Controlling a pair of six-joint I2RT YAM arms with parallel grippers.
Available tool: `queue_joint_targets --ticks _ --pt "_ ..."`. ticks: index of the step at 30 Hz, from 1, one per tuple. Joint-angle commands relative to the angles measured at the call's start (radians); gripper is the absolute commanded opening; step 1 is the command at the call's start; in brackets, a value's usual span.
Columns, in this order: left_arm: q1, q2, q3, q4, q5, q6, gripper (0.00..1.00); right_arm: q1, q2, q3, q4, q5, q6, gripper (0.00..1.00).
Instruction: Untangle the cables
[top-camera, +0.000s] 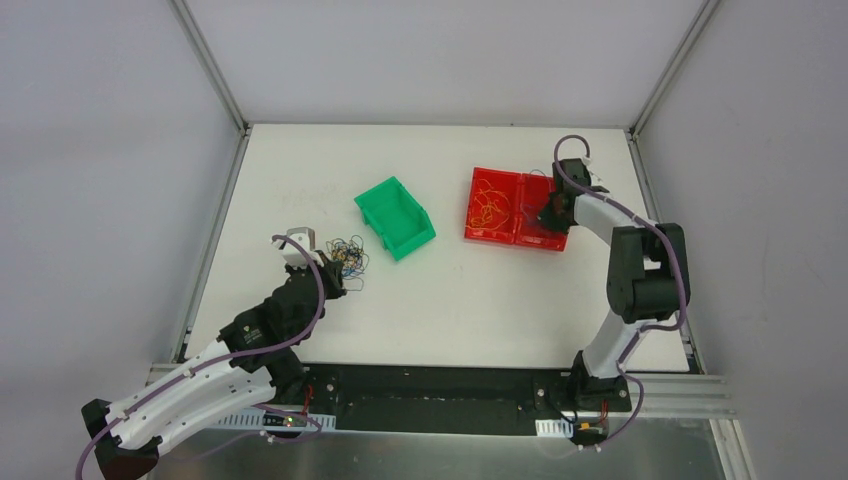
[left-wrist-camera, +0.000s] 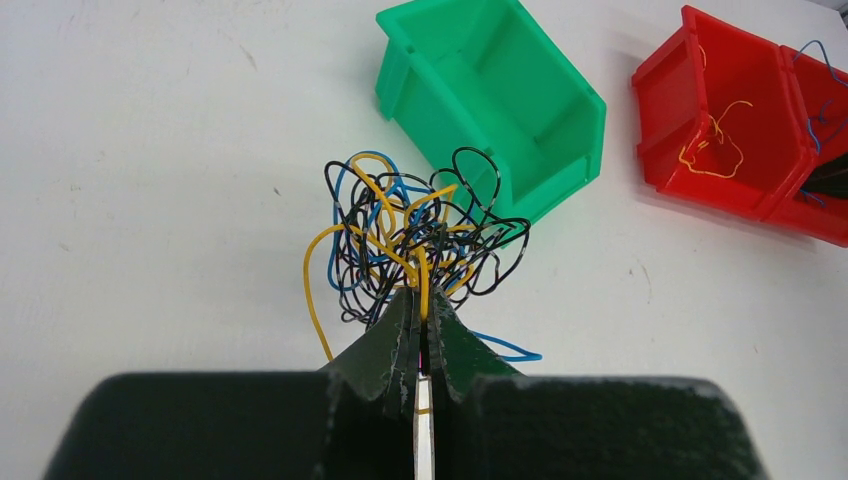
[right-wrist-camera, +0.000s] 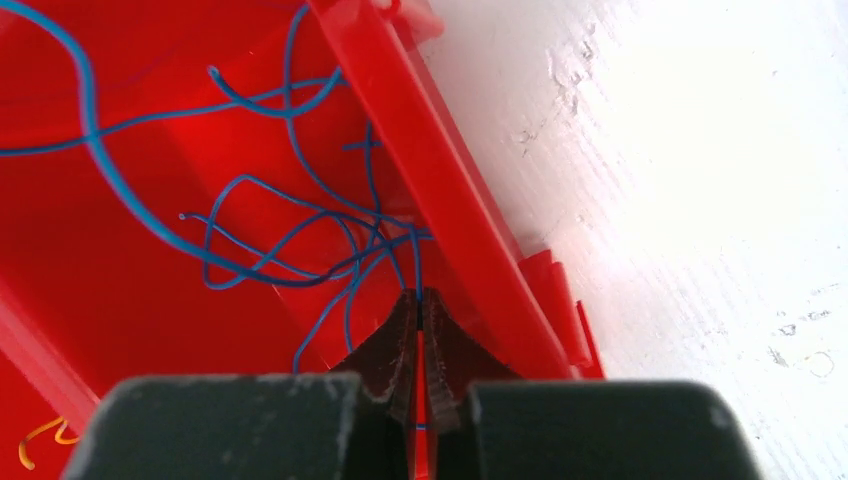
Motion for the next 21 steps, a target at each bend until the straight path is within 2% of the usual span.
queue_joint_targets --ticks 1,2,4,6,7,11,15,17,19,21 --pt "-0.001 -0.001 0.017 0.052 0.010 0.011 0.00 0.004 0.042 0.081 -0.071 -0.021 0.015 0.00" --pt "-0.001 0.000 0.017 0.051 0.011 0.012 0.00 0.005 0.043 0.094 -0.088 -0.018 0.013 0.00" --pt "-0.001 0.002 0.017 0.052 0.013 0.012 0.00 0.015 0.010 0.092 -0.093 -0.006 0.008 0.15" --pt "-0.002 0.005 0.017 0.053 0.021 0.014 0.00 0.039 -0.053 0.068 -0.079 0.046 0.006 0.33" --pt "-0.002 0.006 0.018 0.054 0.027 0.016 0.00 0.055 -0.086 0.053 -0.074 0.058 0.006 0.37" --pt "-0.001 0.013 0.023 0.066 0.099 0.055 0.00 0.137 -0.237 0.022 -0.081 0.159 -0.009 0.42" --pt "-0.001 0.013 0.017 0.115 0.254 0.131 0.00 0.211 -0.402 -0.024 -0.073 0.206 -0.041 0.55" --pt "-0.002 0.013 0.004 0.161 0.346 0.161 0.00 0.261 -0.489 -0.073 -0.017 0.130 -0.109 0.65" --pt "-0.002 0.012 -0.015 0.213 0.425 0.178 0.00 0.315 -0.576 -0.142 0.075 -0.043 -0.161 0.70" --pt "-0.001 0.008 -0.034 0.258 0.476 0.182 0.00 0.371 -0.659 -0.242 0.217 -0.282 -0.190 0.71"
